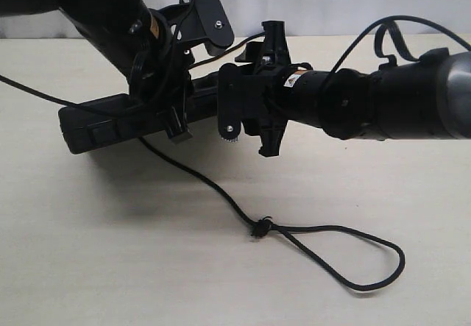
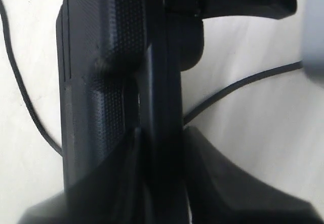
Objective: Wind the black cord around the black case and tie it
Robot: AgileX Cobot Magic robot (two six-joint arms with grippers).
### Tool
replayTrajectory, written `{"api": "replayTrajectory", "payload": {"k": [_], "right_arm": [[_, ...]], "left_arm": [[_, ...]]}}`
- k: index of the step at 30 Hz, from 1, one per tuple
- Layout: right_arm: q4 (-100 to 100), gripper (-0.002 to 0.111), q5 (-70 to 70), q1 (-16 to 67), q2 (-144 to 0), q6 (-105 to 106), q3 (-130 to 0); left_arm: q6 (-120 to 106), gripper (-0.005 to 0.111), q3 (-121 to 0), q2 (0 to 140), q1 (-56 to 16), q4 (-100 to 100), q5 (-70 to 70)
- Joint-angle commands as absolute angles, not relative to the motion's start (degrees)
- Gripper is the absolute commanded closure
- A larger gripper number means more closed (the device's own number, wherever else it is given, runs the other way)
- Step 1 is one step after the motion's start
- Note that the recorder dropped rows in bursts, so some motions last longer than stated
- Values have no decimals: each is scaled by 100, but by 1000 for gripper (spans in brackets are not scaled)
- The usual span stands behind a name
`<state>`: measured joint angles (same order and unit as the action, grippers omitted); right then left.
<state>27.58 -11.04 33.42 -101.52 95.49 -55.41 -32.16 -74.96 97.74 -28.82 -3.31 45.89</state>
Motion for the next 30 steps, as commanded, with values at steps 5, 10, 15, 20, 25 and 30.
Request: {"api": "replayTrajectory", "payload": {"k": [5, 10, 15, 20, 25, 30], "right_arm": [[2781, 104, -1078, 3341, -10140, 9544, -5566], [2781, 104, -1078, 3341, -9953, 9544, -5566], [2781, 104, -1055, 3341, -9858, 9544, -5587], [2781, 104, -1055, 3316, -9814, 9568, -5595], [2781, 104, -948, 3169, -9718, 9568, -5595], [2741, 104, -292, 2828, -9548, 9568, -5595]], "left_arm": [[-3249, 65, -7615, 9638, -2937, -496, 4464], [-3249, 44, -7796, 9223, -2937, -809, 4768], [-3249, 44, -7894, 8566, -2937, -1159, 5322], [-3249, 44, -7894, 8232, -2937, -1498, 6355], [-3287, 44, -7574, 8243, -2937, -1890, 6996], [-3316, 44, -6467, 8243, -2937, -2233, 5890]]}}
